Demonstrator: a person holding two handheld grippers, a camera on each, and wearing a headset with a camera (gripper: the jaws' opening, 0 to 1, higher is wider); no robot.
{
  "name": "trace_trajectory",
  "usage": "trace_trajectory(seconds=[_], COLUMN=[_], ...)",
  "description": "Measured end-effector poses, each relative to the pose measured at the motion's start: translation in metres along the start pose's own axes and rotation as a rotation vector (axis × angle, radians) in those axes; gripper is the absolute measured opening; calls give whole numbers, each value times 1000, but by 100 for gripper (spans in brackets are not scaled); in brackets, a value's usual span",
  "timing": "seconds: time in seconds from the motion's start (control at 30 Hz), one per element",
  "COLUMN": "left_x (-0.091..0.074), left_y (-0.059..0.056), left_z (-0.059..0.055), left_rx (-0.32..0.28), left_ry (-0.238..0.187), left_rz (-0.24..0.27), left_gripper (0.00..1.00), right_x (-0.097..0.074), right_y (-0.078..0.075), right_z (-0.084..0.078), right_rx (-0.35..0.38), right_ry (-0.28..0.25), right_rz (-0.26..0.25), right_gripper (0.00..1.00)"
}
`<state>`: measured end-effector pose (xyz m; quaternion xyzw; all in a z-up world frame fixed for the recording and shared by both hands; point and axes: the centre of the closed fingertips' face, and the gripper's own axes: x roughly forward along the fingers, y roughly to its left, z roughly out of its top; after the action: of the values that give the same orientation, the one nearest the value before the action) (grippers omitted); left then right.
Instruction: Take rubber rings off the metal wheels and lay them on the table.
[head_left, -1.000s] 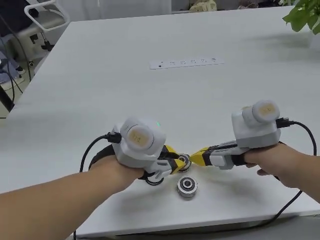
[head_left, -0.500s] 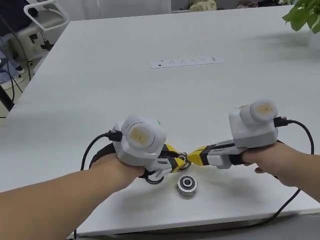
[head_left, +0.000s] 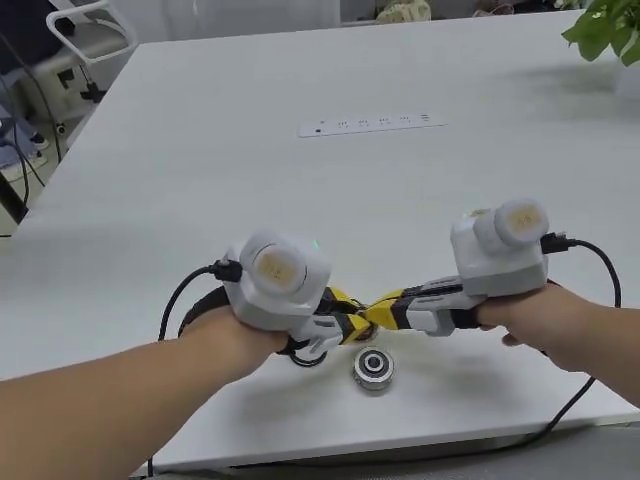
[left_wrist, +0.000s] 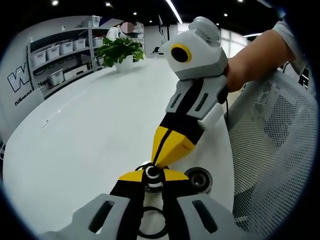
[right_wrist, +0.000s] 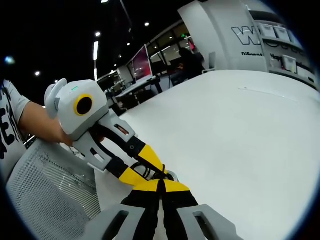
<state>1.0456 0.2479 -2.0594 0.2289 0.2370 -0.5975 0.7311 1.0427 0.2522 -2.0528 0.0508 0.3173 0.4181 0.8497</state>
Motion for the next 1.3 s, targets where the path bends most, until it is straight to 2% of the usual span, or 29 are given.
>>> trace_trajectory(seconds=[0.2, 0.3, 0.43, 0.67, 1.3], left_x=[0, -1, -2, -12, -51], left_y=[-1, -4, -4, -6, -10], left_z=[0, 1, 0, 3, 15], left_rx=[-25, -44, -19, -14, -15], left_ry=[1, 2, 14, 2, -82], left_rz=[-14, -38, -37, -45, -43], left_gripper=[8, 12, 15, 19, 36], right_x=[-2, -2, -3, -6, -9], right_y=[-1, -1, 1, -2, 4], right_z=[-3, -2, -2, 2, 11], right_rx=[3, 7, 9, 21, 31], right_ry=[7, 7, 7, -7, -24], right_rz=[-5, -4, -5, -5, 8], right_gripper=[0, 0, 0, 0, 0])
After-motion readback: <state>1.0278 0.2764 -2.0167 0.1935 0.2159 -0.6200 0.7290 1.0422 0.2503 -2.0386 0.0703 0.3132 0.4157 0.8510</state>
